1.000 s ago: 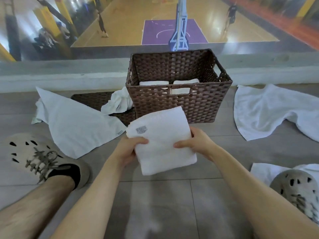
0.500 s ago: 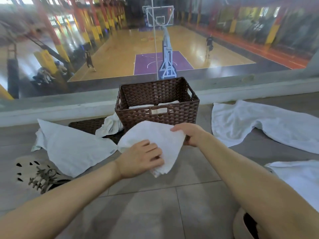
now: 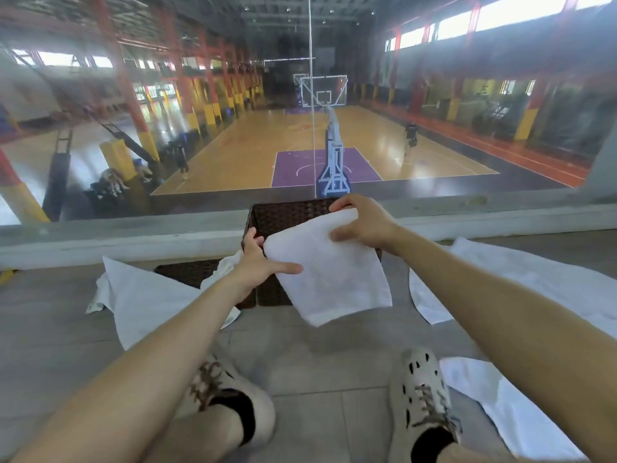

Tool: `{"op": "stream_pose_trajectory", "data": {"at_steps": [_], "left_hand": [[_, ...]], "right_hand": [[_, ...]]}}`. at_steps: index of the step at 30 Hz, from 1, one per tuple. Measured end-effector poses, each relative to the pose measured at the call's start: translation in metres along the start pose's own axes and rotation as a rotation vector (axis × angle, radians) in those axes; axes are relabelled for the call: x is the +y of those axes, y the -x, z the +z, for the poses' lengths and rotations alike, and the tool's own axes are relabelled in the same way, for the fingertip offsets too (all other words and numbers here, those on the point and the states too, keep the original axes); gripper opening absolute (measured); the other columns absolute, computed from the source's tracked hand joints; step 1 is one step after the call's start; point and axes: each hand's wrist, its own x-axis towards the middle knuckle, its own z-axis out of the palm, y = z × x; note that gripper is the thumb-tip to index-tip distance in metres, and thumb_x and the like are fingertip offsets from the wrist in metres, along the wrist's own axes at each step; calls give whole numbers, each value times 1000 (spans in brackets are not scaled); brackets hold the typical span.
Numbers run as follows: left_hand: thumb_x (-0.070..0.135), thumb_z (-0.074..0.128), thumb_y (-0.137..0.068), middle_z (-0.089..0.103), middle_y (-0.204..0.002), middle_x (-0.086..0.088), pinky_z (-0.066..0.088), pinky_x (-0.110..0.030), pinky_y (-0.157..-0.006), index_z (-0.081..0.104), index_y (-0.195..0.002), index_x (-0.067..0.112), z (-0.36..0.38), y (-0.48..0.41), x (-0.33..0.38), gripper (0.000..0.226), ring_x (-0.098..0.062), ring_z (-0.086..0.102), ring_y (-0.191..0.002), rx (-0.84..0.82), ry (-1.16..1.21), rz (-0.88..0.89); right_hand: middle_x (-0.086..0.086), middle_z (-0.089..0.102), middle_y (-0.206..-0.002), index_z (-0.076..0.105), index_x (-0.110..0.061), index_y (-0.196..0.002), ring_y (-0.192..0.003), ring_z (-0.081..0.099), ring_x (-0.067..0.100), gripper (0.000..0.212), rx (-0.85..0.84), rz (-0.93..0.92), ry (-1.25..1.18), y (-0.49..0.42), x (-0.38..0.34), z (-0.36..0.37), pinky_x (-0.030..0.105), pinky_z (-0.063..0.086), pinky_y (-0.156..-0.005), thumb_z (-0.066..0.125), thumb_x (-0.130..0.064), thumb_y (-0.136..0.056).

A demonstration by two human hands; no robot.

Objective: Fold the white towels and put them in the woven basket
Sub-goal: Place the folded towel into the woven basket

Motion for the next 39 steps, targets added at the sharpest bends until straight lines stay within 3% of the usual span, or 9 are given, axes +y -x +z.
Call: {"op": "stream_pose_trajectory", "data": {"at_steps": [4,8,11,15,19,23,29,31,39], "left_hand": [[8,95,-74,75,-135,-8,47,-55,-118,66,-141,10,-5,-24,27,73,-29,69,-128,-214,263,8],[20,84,-87,81,-116,-12,62,-41,-88,73,-121,12,-8,-78,76,36,-28,80,-98,74,441,33],[32,78,-94,82,-107,-1,62,-40,-86,75,-113,25,-17,-133,111,20,-24,80,-95,234,299,92],[57,74,-97,79,-121,12,63,-41,-93,62,-142,31,-39,-209,138,54,-10,79,-103,60,54,165],[20,95,-81,70,-140,15,61,-47,-100,39,-156,43,-59,-278,125,97,-12,69,-128,-287,-93,47],[5,98,-73,68,-137,-1,60,-52,-102,9,-161,47,-45,-318,74,132,-24,67,-126,-110,-69,-43],[13,101,-65,63,-133,-12,55,-49,-108,35,-143,54,-41,-325,-17,110,-24,66,-115,-284,-384,-226],[11,100,-66,57,-133,-19,51,-43,-104,43,-140,53,-43,-329,-38,102,-24,59,-111,-359,-479,-279],[6,102,-60,53,-135,-2,51,-42,-108,37,-153,38,-38,-350,-86,118,-28,56,-123,-377,-729,-476]], "right_hand": [[-3,70,-113,71,-28,-119,-96,71,17,52,52,6,-125,-32,-19,-28,29,60,-73,95,-17,-74],[5,78,-122,67,-19,-135,-105,78,27,66,38,151,-620,-87,-7,-35,45,63,-94,96,-28,-77],[5,80,-119,71,-11,-130,-113,76,29,46,-48,229,-592,-130,11,-21,48,60,-102,86,-23,-89],[9,82,-112,75,-6,-119,-105,78,34,29,165,195,-653,-214,20,-25,52,62,-97,80,-13,-92],[-4,81,-113,73,-27,-120,-100,79,22,27,200,180,-493,-285,42,-23,48,63,-95,72,-40,-96],[0,76,-123,66,-27,-134,-107,75,25,35,112,286,-368,-318,94,5,46,60,-100,62,-44,-104],[14,74,-101,68,-7,-112,-88,73,31,46,-170,687,-403,-314,181,89,39,60,-80,75,-20,-69],[13,68,-101,63,-5,-119,-83,68,28,39,-245,770,-395,-316,199,112,34,56,-68,67,-11,-80],[23,59,-142,51,-5,-138,-113,68,46,47,-422,933,-374,-341,229,163,60,61,-89,51,0,-92]]}}
